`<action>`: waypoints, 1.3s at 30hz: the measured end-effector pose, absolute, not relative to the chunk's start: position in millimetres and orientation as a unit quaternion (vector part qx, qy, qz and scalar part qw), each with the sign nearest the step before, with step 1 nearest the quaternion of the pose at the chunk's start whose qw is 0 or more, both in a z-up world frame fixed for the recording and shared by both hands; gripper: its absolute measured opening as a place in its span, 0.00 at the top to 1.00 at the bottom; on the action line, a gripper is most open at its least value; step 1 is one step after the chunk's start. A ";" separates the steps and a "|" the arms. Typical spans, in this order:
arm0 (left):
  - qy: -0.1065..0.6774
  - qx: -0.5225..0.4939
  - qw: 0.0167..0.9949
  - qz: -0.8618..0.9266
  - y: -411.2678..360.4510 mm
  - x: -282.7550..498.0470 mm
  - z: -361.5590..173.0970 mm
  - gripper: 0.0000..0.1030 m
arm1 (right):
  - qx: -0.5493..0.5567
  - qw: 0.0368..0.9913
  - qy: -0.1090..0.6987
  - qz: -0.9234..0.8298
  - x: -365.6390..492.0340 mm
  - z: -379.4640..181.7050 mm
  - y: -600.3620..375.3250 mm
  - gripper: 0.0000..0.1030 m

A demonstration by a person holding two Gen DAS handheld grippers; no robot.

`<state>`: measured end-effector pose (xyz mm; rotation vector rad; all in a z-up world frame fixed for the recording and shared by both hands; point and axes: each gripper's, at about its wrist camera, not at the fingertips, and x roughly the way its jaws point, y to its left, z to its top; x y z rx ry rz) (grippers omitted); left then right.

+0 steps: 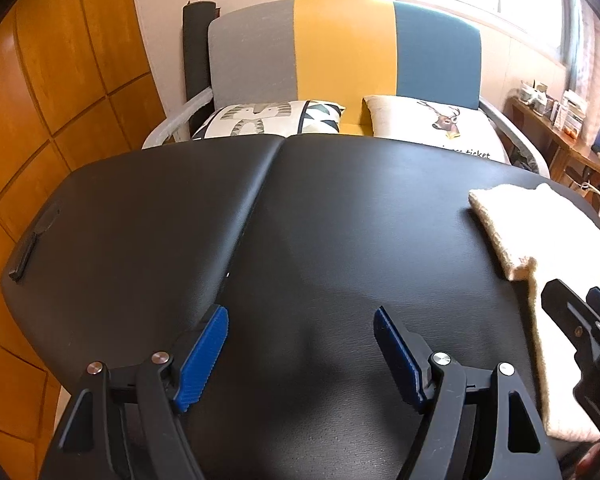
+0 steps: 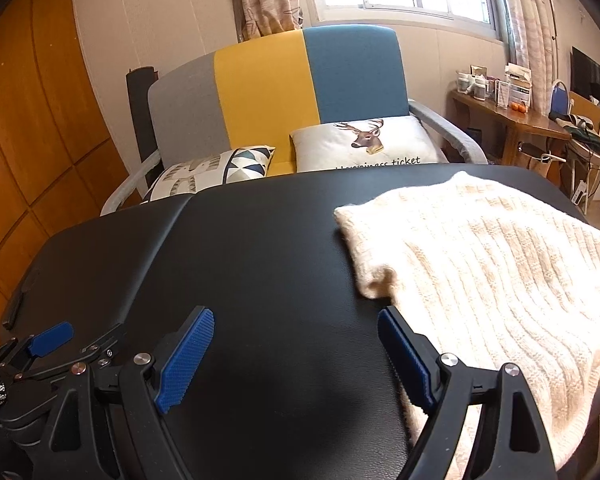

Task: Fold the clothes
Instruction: 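Move both grippers toward the cream knitted sweater on the table, then lower the right gripper onto the sweater edge and close it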

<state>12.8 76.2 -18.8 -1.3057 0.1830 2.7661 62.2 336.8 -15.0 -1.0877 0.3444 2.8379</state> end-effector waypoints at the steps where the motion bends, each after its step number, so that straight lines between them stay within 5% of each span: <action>1: 0.061 -0.427 0.041 0.901 78.8 13.1 -19.2 0.25 | -0.354 0.043 0.114 0.927 63.3 -14.5 341.1 0.16; 39: 0.183 -0.428 0.225 0.856 290.1 4.8 -49.6 0.15 | -0.298 0.328 0.213 0.871 178.1 1.6 390.2 0.16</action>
